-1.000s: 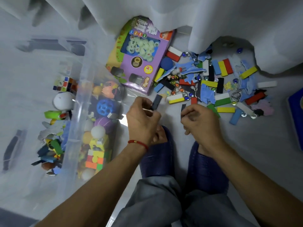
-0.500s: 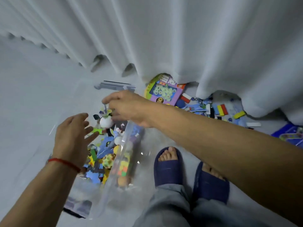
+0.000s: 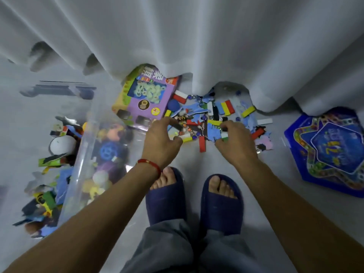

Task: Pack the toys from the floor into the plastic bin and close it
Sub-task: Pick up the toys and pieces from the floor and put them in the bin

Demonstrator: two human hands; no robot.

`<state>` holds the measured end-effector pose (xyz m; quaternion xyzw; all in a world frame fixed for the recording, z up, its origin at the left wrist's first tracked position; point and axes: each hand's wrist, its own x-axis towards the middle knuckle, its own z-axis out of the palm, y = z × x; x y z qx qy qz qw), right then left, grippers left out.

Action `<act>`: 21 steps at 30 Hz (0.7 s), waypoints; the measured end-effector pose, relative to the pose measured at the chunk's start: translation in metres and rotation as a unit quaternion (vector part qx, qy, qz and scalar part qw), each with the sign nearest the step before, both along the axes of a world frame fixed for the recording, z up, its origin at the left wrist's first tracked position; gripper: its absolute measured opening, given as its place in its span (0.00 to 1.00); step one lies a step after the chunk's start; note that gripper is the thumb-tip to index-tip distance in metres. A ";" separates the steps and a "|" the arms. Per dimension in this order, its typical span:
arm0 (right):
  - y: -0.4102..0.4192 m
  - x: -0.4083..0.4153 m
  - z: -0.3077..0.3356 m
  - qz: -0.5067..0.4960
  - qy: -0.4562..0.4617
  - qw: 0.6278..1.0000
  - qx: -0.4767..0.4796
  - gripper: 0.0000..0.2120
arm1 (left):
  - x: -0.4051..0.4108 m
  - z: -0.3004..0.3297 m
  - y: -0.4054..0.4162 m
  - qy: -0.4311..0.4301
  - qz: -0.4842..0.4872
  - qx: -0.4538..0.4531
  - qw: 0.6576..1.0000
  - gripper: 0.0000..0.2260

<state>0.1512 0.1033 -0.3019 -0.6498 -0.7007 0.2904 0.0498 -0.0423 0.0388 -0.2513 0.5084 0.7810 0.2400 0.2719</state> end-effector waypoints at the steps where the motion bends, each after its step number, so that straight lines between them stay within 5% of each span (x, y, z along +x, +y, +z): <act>1: 0.003 0.012 -0.014 -0.027 -0.022 0.999 0.026 0.23 | 0.003 -0.017 0.012 0.020 -0.020 -0.008 1.000 0.15; 6: 0.030 0.045 -0.052 -0.163 -0.098 0.975 0.114 0.29 | -0.008 -0.071 0.069 0.194 -0.081 0.008 0.978 0.24; 10: 0.063 0.052 -0.065 -0.241 -0.144 0.959 0.047 0.38 | -0.026 -0.084 0.106 0.268 -0.124 -0.017 0.955 0.22; 21: 0.087 0.031 -0.088 -0.090 -0.200 0.971 0.094 0.27 | -0.035 -0.107 0.119 0.293 -0.187 0.012 0.937 0.15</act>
